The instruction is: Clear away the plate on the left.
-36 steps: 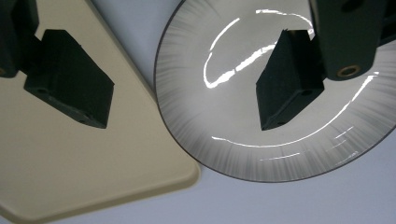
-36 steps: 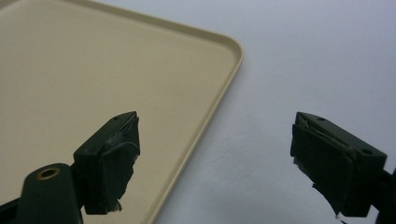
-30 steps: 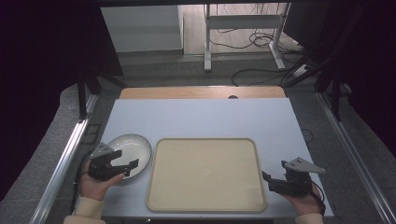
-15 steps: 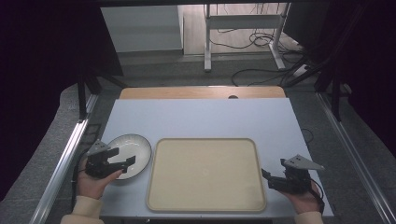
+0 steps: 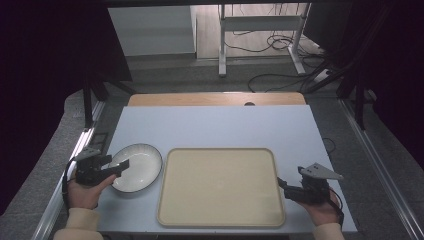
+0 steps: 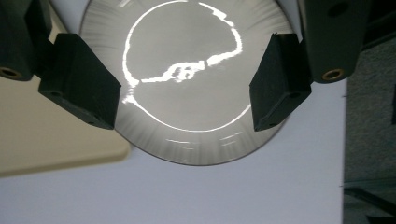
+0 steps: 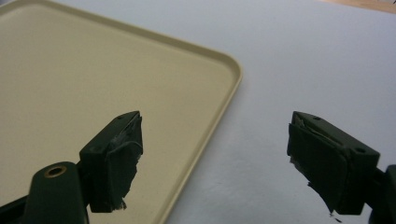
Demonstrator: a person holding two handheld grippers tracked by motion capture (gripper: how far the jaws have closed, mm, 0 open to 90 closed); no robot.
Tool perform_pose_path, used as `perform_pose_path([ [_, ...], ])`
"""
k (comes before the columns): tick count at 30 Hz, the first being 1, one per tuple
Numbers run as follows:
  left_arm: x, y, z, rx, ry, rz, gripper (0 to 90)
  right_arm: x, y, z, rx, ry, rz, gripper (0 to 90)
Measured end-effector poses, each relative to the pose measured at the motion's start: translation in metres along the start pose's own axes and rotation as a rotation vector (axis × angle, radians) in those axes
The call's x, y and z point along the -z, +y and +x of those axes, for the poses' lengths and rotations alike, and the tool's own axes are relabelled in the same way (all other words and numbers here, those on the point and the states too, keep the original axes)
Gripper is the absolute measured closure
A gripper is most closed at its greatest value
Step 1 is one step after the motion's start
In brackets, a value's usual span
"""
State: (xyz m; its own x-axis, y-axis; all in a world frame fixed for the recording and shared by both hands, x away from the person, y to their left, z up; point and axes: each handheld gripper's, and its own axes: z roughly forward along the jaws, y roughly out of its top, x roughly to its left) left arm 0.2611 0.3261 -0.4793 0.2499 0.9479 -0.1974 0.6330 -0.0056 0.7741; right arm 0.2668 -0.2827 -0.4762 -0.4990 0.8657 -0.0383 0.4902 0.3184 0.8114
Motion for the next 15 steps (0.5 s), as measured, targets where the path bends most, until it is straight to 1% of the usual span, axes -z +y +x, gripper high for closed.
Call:
perform_pose_path([
  [5, -0.002, 0.001, 0.012, 0.022, 0.033, 0.013, 24.8, -0.006, 0.001, 0.003, 0.010, 0.012, 0.013, 18.9],
  [8, -0.006, 0.004, 0.018, 0.027, 0.038, 0.022, 25.0, -0.009, 0.002, 0.005, 0.012, 0.013, 0.024, 18.9],
  [11, -0.011, 0.007, 0.024, 0.029, 0.049, 0.042, 25.0, -0.011, 0.002, 0.006, 0.017, 0.012, 0.037, 18.8],
  [15, -0.017, 0.009, 0.033, 0.045, 0.045, 0.063, 25.9, -0.012, 0.001, 0.007, 0.015, 0.010, 0.046, 18.7],
])
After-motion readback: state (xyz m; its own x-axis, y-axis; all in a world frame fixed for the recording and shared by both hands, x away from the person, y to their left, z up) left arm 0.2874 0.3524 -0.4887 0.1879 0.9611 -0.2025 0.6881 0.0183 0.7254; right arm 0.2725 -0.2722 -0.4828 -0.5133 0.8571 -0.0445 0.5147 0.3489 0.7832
